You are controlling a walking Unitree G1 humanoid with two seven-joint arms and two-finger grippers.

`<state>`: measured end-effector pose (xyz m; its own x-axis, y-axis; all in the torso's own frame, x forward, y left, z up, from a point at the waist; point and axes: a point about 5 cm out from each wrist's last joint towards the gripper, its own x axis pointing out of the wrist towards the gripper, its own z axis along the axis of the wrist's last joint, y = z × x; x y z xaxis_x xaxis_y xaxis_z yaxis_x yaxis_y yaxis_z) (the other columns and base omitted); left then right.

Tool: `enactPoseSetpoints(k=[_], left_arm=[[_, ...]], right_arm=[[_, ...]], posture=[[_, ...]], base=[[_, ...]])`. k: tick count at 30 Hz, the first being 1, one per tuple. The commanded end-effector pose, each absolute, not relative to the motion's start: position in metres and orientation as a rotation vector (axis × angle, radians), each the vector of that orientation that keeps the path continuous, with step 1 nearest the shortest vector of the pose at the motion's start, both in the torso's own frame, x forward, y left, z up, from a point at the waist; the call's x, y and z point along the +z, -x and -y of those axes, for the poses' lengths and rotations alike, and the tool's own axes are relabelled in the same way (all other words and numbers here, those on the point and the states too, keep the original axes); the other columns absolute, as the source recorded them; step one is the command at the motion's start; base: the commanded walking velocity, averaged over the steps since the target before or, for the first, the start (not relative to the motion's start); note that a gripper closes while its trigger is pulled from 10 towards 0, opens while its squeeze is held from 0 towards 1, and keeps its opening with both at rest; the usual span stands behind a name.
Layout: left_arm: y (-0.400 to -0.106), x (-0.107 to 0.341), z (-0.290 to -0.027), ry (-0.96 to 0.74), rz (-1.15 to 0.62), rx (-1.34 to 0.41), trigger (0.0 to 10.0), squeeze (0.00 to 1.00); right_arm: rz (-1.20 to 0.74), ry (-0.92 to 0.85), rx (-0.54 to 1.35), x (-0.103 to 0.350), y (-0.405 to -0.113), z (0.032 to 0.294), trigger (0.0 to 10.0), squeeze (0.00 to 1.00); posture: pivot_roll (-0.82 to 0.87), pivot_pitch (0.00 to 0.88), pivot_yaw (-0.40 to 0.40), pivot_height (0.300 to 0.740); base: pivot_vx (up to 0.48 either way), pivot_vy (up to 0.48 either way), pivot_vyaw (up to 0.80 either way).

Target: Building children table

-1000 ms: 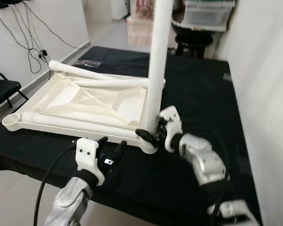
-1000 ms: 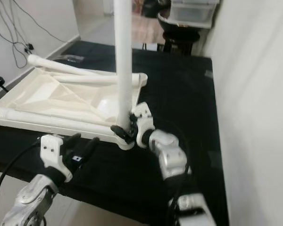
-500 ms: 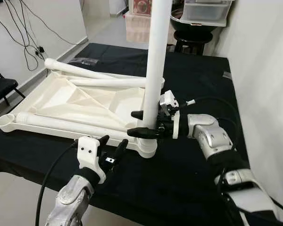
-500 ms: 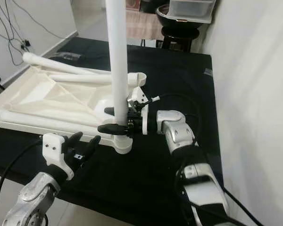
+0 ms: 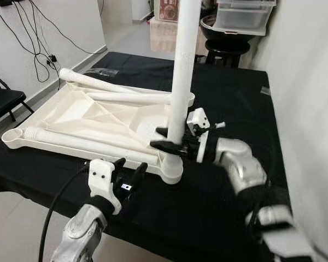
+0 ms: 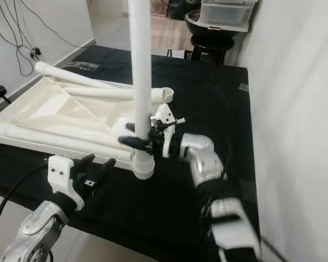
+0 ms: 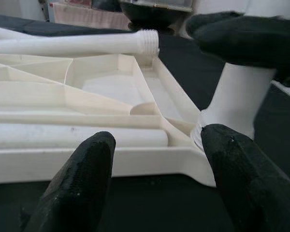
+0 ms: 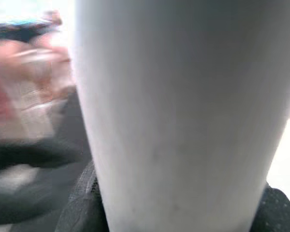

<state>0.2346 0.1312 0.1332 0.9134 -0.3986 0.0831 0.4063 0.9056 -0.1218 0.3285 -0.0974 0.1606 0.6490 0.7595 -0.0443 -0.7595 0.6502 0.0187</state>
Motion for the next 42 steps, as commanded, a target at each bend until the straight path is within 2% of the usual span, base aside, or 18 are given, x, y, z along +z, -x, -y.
enactPoseSetpoints(k=[1,3,5,10,11,12,13,14,15,16,19,20,21,24,30,31,32,42], left_arm=[[-0.233,0.133,-0.133,0.124,0.047,-0.428,10.0,0.0],[-0.233,0.133,-0.133,0.12,0.045,-0.431,10.0,0.0],[-0.234,0.133,-0.134,0.141,0.041,-0.442,10.0,0.0],[-0.233,0.133,-0.134,0.14,0.037,-0.466,10.0,0.0],[-0.231,0.133,-0.133,0.131,0.037,-0.468,10.0,0.0],[-0.231,0.133,-0.133,0.131,0.037,-0.468,10.0,0.0],[-0.224,0.134,-0.135,0.117,0.049,-0.452,10.0,0.0],[-0.222,0.135,-0.136,0.112,0.054,-0.447,10.0,0.0],[-0.218,0.136,-0.134,0.098,0.058,-0.46,10.0,0.0],[-0.218,0.136,-0.134,0.098,0.058,-0.46,10.0,0.0],[-0.206,0.137,-0.126,0.078,0.054,-0.526,10.0,0.0],[-0.204,0.137,-0.125,0.077,0.053,-0.539,10.0,0.0],[-0.202,0.137,-0.123,0.075,0.052,-0.552,10.0,0.0],[-0.197,0.138,-0.118,0.075,0.056,-0.583,10.0,0.0],[-0.198,0.138,-0.115,0.08,0.058,-0.596,10.0,0.0],[-0.198,0.137,-0.115,0.089,0.057,-0.598,10.0,0.0],[-0.199,0.136,-0.114,0.095,0.055,-0.603,10.0,0.0],[-0.198,0.135,-0.112,0.127,0.047,-0.635,10.0,0.0]], right_arm=[[-0.226,0.109,0.669,0.13,-0.304,0.088,0.0,0.0],[-0.188,0.168,0.633,0.134,-0.302,0.086,0.0,0.0],[-0.201,0.064,0.54,0.135,-0.333,0.105,0.0,0.0],[-0.202,0.068,0.541,0.133,-0.337,0.105,0.0,0.0],[-0.205,0.059,0.541,0.133,-0.338,0.103,1.7,0.0],[-0.205,0.059,0.541,0.133,-0.338,0.103,1.7,0.0],[-0.179,0.04,0.581,0.138,-0.341,0.105,10.0,0.4],[-0.174,0.039,0.575,0.142,-0.338,0.105,10.0,0.4],[-0.156,-0.003,0.627,0.148,-0.338,0.104,10.0,1.0],[-0.156,-0.003,0.627,0.148,-0.338,0.104,10.0,1.0],[-0.057,-0.028,0.881,0.172,-0.338,0.103,10.0,1.0],[-0.038,-0.013,0.957,0.177,-0.338,0.105,10.0,0.6],[-0.023,-0.004,1.028,0.181,-0.34,0.107,10.0,0.0],[-0.003,0.028,1.172,0.186,-0.342,0.113,10.0,0.0],[-0.033,0.011,1.268,0.189,-0.351,0.115,10.0,0.0],[-0.046,-0.002,1.283,0.19,-0.354,0.114,9.6,0.0],[-0.063,-0.015,1.291,0.19,-0.356,0.115,0.0,0.0],[-0.121,0.03,1.274,0.177,-0.354,0.133,0.0,0.0]], posture=[[0.01,0.097,-0.009,0.74],[0.01,0.097,-0.009,0.74],[0.01,0.084,-0.01,0.74],[0.01,0.082,-0.007,0.74],[0.01,0.084,-0.007,0.74],[0.01,0.084,-0.007,0.74],[0.01,0.081,-0.005,0.74],[0.01,0.081,-0.005,0.74],[0.02,0.081,-0.002,0.74],[0.02,0.081,-0.002,0.74],[0.02,0.075,-0.001,0.74],[0.02,0.074,-0.002,0.74],[0.02,0.071,-0.005,0.74],[0.02,0.069,-0.007,0.74],[0.03,0.064,-0.016,0.74],[0.03,0.064,-0.016,0.74],[0.04,0.064,-0.018,0.74],[0.02,0.083,-0.019,0.74]], base=[[0.0,0.0,0.0],[0.0,0.0,0.0],[0.0,0.0,0.0],[0.0,0.0,0.0],[0.0,0.0,0.0],[0.0,0.0,0.0],[0.0,0.0,0.0],[0.0,0.0,0.0],[0.0,0.0,0.0],[0.0,0.0,0.0],[0.0,0.0,0.0],[0.0,0.0,0.0],[0.0,0.0,0.0],[0.0,0.0,0.0],[0.0,0.0,0.0],[0.0,0.0,0.0],[0.0,0.0,0.0],[0.0,0.0,0.0]])
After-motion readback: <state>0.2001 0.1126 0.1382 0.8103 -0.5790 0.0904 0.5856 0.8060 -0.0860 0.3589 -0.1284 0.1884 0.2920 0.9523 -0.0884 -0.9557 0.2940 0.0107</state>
